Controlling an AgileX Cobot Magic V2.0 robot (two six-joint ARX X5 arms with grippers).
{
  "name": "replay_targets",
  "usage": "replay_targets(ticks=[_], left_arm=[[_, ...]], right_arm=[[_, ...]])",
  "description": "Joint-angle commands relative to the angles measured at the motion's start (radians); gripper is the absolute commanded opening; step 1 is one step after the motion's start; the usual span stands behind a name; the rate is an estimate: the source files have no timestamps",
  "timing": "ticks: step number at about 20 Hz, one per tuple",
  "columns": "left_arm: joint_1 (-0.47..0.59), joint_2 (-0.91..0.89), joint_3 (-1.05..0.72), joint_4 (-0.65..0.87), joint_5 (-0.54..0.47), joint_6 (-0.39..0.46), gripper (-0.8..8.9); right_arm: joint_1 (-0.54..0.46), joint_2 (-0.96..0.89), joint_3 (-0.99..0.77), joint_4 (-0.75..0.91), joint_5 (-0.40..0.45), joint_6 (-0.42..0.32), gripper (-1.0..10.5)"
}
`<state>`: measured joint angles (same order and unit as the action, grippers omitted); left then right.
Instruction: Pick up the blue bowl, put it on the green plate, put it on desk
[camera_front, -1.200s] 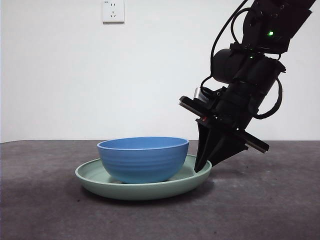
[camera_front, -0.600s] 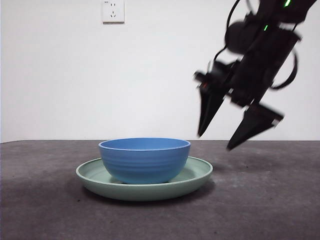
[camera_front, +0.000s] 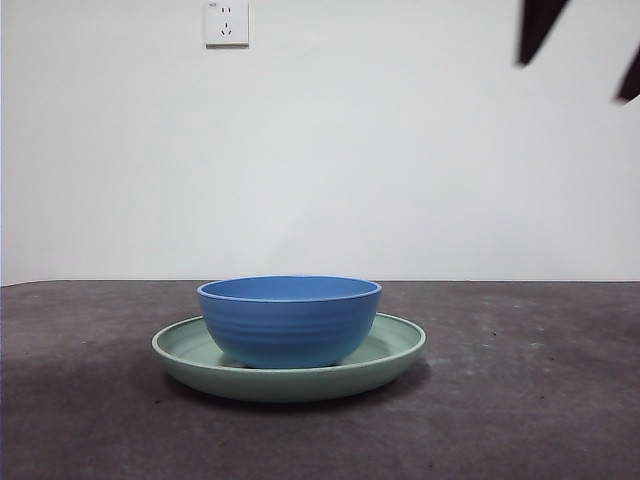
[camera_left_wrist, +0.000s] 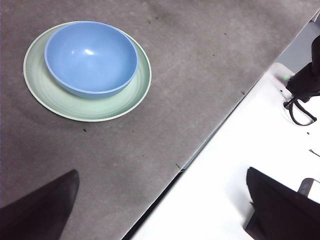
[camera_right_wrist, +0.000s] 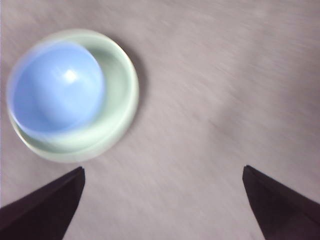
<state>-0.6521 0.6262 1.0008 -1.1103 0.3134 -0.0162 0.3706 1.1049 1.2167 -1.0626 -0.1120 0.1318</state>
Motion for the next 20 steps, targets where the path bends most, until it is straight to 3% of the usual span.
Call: replay_targets(ticks=[1, 5, 9, 14, 20], left_arm=[[-0.006, 0.005, 0.010, 0.015, 0.006, 0.002, 5.60], [-0.006, 0.005, 0.010, 0.043, 0.006, 0.002, 5.60], [-0.006, 0.005, 0.010, 0.042, 0.006, 0.001, 5.60], [-0.006, 0.005, 0.010, 0.042, 0.006, -0.003, 5.59], [-0.006, 0.006, 0.010, 0.041, 0.005, -0.002, 5.22]], right_arm=[[0.007, -0.076, 0.019, -0.068, 0.011, -0.029, 5.1], [0.007, -0.207, 0.019, -0.199, 0.008, -0.051, 6.0], [0.007, -0.320, 0.019, -0.269, -0.002, -0.092, 6.0], [0.007, -0.453, 0.019, -0.280, -0.127, -0.097, 6.0], [0.007, -0.527, 0.019, -0.293, -0.160, -0.095, 5.8]])
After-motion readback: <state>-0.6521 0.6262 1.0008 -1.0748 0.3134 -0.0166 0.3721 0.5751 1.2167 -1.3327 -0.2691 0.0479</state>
